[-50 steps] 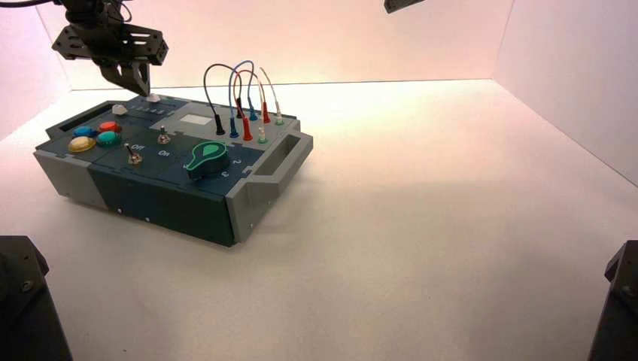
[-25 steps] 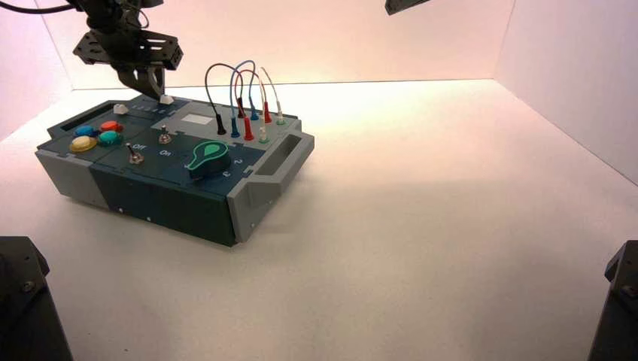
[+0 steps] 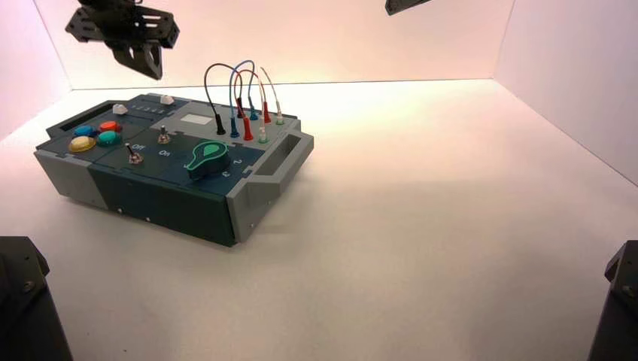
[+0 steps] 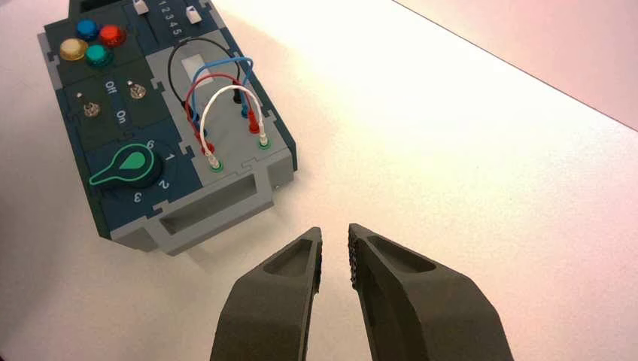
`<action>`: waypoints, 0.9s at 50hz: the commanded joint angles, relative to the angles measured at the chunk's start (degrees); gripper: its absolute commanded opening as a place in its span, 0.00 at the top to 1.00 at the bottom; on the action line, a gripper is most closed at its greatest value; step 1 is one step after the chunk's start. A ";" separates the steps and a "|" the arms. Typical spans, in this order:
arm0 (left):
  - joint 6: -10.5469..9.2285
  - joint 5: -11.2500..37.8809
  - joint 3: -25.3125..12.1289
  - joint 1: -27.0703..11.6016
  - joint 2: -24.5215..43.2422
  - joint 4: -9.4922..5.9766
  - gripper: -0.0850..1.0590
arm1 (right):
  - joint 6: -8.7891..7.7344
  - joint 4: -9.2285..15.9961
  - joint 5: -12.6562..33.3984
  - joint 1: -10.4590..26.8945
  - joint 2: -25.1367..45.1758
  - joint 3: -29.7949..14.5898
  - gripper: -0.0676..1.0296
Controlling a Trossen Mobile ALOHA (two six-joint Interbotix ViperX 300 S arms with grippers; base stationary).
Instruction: Move the top slider to position 1.
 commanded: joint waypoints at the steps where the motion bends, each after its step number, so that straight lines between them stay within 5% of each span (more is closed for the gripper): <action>1: 0.00 -0.35 -0.79 -0.35 -1.93 -0.79 0.95 | -0.18 0.00 -0.44 -0.18 -0.62 -0.70 0.74; 26: 0.00 1.05 -1.23 -6.42 -1.85 -1.85 0.95 | -0.18 -0.09 -0.44 -0.18 -0.62 -0.70 0.74; 45: -0.79 3.16 -0.97 -6.50 -0.09 -2.37 0.95 | -0.18 -0.09 -0.35 -0.18 -0.70 -0.70 0.74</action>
